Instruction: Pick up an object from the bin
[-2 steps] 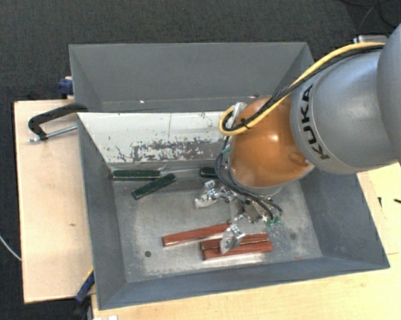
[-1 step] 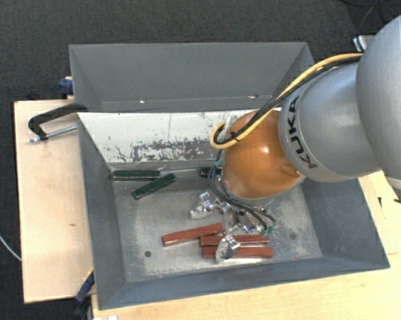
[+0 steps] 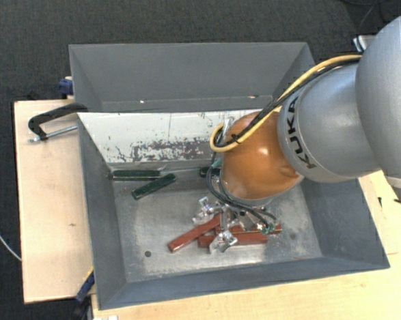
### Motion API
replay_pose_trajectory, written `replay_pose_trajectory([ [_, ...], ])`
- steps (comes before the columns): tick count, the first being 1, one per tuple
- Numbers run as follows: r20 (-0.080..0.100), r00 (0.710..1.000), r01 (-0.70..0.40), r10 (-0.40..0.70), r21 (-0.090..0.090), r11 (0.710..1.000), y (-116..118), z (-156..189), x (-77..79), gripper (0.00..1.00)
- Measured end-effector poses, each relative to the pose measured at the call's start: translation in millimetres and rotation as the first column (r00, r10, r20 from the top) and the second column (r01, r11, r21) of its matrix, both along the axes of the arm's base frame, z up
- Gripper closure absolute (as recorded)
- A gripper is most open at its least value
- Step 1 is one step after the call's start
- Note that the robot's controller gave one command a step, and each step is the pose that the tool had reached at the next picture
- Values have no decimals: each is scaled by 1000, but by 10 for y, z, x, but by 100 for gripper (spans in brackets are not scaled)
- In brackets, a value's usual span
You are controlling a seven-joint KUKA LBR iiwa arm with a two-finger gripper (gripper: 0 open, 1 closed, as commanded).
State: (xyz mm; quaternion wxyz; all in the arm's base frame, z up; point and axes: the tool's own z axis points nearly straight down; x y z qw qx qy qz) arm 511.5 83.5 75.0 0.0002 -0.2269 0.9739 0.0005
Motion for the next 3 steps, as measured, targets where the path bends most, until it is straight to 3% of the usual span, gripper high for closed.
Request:
replay_pose_trajectory([
  [2,-3,1000,-6,6,0,1000,-3,26,-17,100],
  [3,-5,1000,-5,5,0,1000,-3,209,-35,100],
])
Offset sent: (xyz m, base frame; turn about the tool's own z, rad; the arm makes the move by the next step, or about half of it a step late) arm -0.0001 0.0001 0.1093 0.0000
